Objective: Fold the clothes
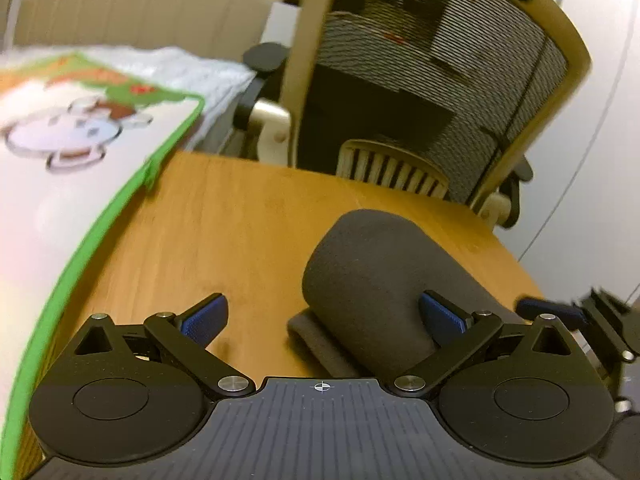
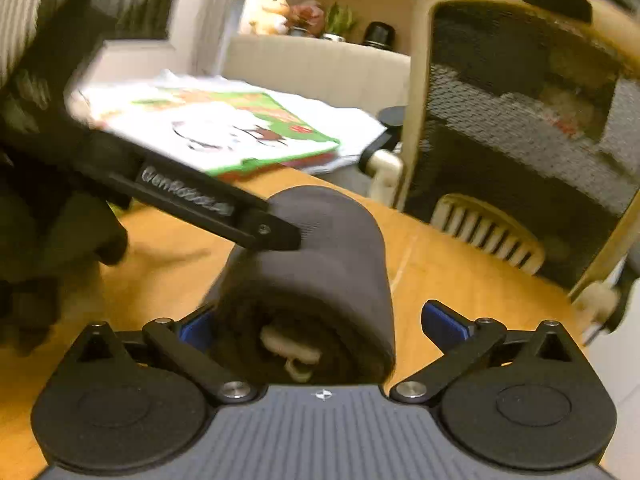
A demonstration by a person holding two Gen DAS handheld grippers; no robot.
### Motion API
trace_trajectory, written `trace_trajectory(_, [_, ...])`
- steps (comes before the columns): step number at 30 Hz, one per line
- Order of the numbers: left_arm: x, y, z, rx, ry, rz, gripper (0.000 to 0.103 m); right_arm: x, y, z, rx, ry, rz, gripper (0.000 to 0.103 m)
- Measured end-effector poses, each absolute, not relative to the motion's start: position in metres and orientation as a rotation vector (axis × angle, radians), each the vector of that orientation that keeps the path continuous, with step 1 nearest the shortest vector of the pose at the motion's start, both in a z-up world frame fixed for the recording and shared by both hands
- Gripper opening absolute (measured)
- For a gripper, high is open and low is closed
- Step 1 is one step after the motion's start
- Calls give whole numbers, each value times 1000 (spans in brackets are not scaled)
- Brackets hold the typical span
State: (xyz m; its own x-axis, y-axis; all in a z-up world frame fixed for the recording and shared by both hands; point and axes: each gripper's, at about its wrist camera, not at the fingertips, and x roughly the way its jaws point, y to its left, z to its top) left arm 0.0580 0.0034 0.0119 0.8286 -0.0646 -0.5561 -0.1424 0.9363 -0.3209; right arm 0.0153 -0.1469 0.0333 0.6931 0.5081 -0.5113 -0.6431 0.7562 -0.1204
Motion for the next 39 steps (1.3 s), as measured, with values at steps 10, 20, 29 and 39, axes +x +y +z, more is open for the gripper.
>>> trace_trajectory(10, [57,17,3,-407,577,-6,103,81,-185,35,123,554,602,103])
trace_trajectory(20, [12,20,25,-435,538,58,103,47,-154,13,41,493,500,103])
trace_trajectory(29, [-2,13,0,-376,547,154,103,38,-161,12,44,476,469,103])
trace_trajectory(39, [0,12,2,-410,540,167,102,39,-167,9,83,496,467,103])
